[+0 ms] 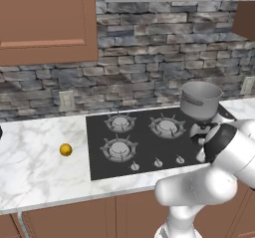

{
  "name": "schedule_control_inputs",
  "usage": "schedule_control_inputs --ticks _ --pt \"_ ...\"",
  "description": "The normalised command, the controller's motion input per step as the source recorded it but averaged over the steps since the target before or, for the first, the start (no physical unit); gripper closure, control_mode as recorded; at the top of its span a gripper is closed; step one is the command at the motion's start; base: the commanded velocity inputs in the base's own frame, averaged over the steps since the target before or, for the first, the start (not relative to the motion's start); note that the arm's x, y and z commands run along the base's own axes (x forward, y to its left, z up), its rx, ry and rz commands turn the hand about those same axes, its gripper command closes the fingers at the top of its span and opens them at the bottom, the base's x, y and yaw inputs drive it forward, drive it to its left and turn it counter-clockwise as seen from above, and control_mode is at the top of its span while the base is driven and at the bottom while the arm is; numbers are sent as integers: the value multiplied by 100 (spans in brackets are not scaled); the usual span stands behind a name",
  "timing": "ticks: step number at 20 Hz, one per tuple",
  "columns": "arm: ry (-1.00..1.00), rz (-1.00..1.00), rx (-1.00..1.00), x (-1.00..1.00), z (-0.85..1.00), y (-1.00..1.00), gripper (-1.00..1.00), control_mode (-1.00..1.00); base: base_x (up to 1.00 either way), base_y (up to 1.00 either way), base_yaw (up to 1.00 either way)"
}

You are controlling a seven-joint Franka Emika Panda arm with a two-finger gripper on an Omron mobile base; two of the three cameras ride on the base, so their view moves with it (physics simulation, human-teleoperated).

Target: Turn on the burner for the pot on the stove. Wait thirty seconds for the pot to heat up. Then add the lemon to the pot.

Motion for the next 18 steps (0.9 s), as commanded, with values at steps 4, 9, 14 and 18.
schedule_control_inputs --ticks 4,9,14,18 --pt "0 52 0 0 -17 -15 100 -100 0 0 0" --pt "0 20 0 0 10 3 -100 -100 0 0 0" --pt "-7 3 0 -14 100 0 -100 -100 0 0 0" --pt "0 2 0 -5 100 6 -100 -100 0 0 0"
